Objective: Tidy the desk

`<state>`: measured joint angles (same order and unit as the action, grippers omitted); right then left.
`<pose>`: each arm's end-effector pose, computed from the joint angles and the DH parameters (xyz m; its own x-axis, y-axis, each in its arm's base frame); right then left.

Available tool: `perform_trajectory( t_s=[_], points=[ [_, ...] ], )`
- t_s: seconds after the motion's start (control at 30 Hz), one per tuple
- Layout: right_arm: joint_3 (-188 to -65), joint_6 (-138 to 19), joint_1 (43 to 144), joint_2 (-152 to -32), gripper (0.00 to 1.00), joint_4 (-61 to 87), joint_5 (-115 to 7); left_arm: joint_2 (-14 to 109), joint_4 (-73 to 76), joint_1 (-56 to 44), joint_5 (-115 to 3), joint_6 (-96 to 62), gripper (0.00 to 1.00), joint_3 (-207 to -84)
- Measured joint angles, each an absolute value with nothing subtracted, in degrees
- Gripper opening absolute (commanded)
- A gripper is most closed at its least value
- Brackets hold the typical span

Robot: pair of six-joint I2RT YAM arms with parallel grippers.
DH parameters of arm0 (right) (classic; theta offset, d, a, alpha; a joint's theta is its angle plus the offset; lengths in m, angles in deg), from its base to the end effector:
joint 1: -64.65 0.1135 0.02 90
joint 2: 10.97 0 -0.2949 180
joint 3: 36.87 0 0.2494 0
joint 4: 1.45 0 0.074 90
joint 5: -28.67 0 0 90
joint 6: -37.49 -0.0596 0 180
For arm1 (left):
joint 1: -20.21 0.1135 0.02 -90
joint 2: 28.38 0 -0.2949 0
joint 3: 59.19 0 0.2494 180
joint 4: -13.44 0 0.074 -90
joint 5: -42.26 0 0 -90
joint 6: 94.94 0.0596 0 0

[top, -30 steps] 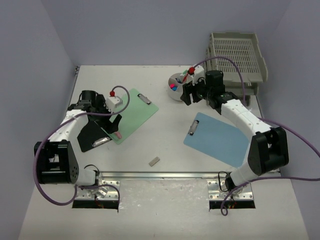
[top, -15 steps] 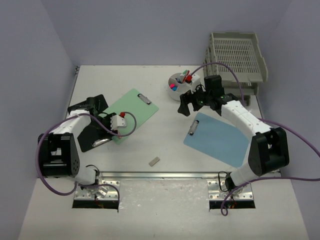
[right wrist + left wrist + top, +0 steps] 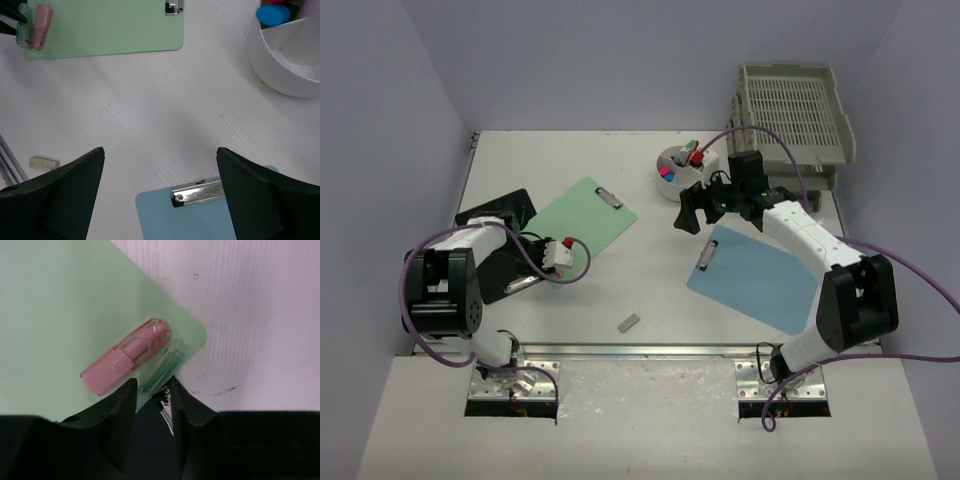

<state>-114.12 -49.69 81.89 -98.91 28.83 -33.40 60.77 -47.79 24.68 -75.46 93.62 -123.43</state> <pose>0.3261 0.1304 0.2789 -0.5959 -0.2304 -0.7692 -0.6297 0.7286 0.2696 0.2518 -0.0081 0.1768 0.1107 0.8867 -0.4489 0.9892 -0.0548 0.1356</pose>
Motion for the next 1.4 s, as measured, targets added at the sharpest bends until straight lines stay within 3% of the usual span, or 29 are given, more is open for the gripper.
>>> perform_trajectory(
  t_s=[0.4,0.6,0.83,1.1,1.4],
  points=[
    [-115.16,-53.98,81.89,-98.91,0.68,26.50,-25.00,58.51,-45.43,24.68,-76.02,96.83,0.00,-118.96],
    [-116.88,-57.53,82.07,-98.91,0.63,22.76,-20.35,58.16,-51.92,24.68,-81.33,92.12,0.00,-124.70],
    [-121.83,-61.22,85.25,-100.22,0.64,19.37,-15.27,59.42,-61.07,24.68,-101.45,80.17,0.00,-143.71],
    [-127.34,-64.37,91.96,-104.35,0.65,17.32,-11.66,62.45,-68.44,24.68,-121.65,69.20,0.00,-145.34],
    [-130.04,-65.35,97.08,-108.68,0.66,17.41,-11.23,63.92,-74.57,24.64,-128.46,67.79,0.00,-146.83]
  ],
)
